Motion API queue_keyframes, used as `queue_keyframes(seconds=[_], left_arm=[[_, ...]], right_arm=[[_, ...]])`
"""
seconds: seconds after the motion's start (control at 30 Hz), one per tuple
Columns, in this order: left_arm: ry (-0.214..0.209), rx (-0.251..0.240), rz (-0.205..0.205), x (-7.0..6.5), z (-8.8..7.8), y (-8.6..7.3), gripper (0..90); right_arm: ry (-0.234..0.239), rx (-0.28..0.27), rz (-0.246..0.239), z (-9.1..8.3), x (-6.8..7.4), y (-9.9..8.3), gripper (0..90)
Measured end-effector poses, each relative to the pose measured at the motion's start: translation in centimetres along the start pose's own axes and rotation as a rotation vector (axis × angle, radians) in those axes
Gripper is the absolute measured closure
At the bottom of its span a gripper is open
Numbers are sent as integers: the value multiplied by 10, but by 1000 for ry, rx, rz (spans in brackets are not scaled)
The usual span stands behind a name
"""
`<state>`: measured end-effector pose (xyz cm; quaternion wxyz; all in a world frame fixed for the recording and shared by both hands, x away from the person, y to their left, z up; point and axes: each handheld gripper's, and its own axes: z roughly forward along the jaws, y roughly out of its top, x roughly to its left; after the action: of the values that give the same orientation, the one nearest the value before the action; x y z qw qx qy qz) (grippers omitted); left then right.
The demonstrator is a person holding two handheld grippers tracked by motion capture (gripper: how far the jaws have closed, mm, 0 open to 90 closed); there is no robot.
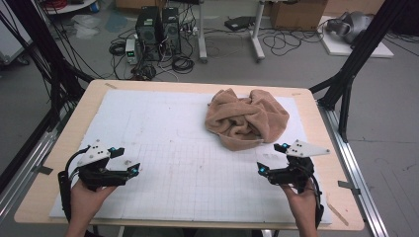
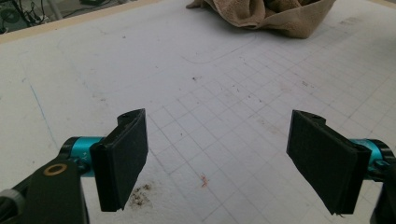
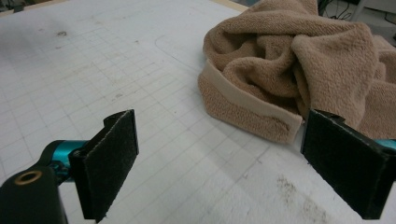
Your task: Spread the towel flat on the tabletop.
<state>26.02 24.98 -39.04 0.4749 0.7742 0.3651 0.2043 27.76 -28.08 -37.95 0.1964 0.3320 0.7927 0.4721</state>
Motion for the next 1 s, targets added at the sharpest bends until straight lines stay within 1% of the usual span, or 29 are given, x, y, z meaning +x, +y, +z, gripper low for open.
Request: queue_keyframes(seconds=[0.13,0.27,0.3,0.33,0.37,0.4,0.43,0.47,0.5,0.53,0.57,0.63,0.67,0.7,0.73,0.77,0.8,0.83,0.87,0.9,0.93,1.0], left_arm=[[1,-5,-1,1,-1,0,211],[-3,-12,-4,2,-1,0,211],[-3,-12,-5,2,-1,0,211],[-1,-12,-3,2,-2,1,211],[0,-14,-6,2,-2,1,211],[-1,-17,-7,2,-2,1,211],[-1,-17,-7,2,-2,1,211],[-2,-17,-4,2,-2,1,211],[-4,-18,-6,1,-1,2,211],[-6,-14,-4,1,0,2,211],[-6,-14,-4,1,0,2,211],[-9,-11,-1,-1,2,3,211],[-9,-11,-1,-1,2,3,211],[-11,-11,3,-1,2,3,211],[-10,-11,3,0,3,3,211],[-9,-9,-3,0,3,3,211],[-9,-9,-3,0,3,3,211],[-10,-9,-6,1,3,4,212],[-8,-8,-6,1,3,4,211],[-10,-10,-8,2,3,4,211],[-10,-13,-9,2,3,3,211],[-13,-13,-5,2,2,3,211]], right_arm=[[11,7,-20,11,-2,14,102],[18,11,-35,23,-9,30,102],[18,11,-35,23,-9,30,102],[17,12,-37,27,-11,34,102],[11,10,-44,35,-14,43,103],[11,10,-44,35,-14,43,103],[9,12,-50,44,-16,50,107],[9,12,-55,48,-16,52,111],[13,13,-59,53,-17,54,136],[25,18,-57,58,-17,56,161],[31,21,-61,64,-18,57,165],[23,36,-63,76,-19,58,165],[23,36,-63,76,-19,58,165],[22,46,-52,85,-20,57,169],[22,46,-52,85,-20,57,169],[32,56,-46,95,-20,57,197],[32,56,-46,95,-20,57,197],[32,82,-58,105,-20,55,217],[28,95,-63,109,-20,55,221],[28,95,-63,109,-20,55,221],[25,123,-67,121,-20,52,257],[23,142,-61,130,-21,48,273]])
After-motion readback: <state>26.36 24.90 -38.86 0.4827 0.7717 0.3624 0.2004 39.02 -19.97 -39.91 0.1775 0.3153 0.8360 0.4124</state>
